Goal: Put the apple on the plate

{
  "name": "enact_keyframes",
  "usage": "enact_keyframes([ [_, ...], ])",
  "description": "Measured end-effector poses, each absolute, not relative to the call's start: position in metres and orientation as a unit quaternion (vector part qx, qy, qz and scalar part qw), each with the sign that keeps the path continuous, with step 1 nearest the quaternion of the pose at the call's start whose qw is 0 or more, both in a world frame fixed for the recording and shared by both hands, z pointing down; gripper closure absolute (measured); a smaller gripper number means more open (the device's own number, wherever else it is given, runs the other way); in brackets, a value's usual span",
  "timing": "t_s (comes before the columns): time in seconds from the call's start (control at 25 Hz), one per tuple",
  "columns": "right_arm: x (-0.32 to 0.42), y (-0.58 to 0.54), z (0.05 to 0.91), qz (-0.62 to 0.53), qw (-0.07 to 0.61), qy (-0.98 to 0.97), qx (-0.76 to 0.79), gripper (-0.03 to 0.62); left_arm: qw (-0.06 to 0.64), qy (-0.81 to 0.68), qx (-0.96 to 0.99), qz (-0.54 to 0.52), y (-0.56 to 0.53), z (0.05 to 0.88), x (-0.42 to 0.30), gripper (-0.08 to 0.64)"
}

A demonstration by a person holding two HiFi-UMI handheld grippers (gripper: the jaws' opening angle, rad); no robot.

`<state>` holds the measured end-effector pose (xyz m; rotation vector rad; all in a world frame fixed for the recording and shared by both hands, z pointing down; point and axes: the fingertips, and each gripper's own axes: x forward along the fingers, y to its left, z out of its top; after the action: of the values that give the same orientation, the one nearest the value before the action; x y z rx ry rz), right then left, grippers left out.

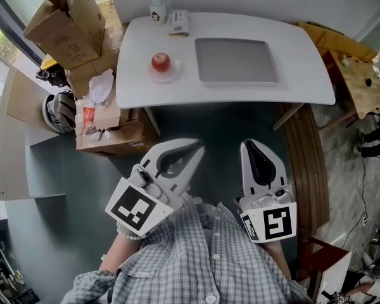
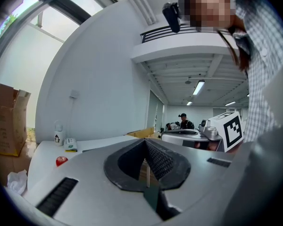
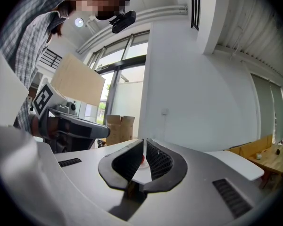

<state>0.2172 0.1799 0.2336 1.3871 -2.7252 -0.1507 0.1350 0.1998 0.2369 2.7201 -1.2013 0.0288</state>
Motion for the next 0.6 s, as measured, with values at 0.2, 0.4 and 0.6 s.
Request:
enact_keyframes([
  [0.2,0.200,0.143,0.233,-0.050,0.043,-0.889,0.452,0.560,0.082,-0.402,0.912,0.010,0.159,0.238,0.117,0.552],
  [0.4,0.178,0.104,0.234,-0.044,0.051,-0.893,0.445,0.560,0.092,-0.403,0.910,0.019,0.121,0.241,0.099,0.552],
  [0.6,0.154,0.068,0.233,-0.040,0.057,-0.896,0.439,0.560,0.095,-0.414,0.905,0.013,0.084,0.237,0.072,0.552],
])
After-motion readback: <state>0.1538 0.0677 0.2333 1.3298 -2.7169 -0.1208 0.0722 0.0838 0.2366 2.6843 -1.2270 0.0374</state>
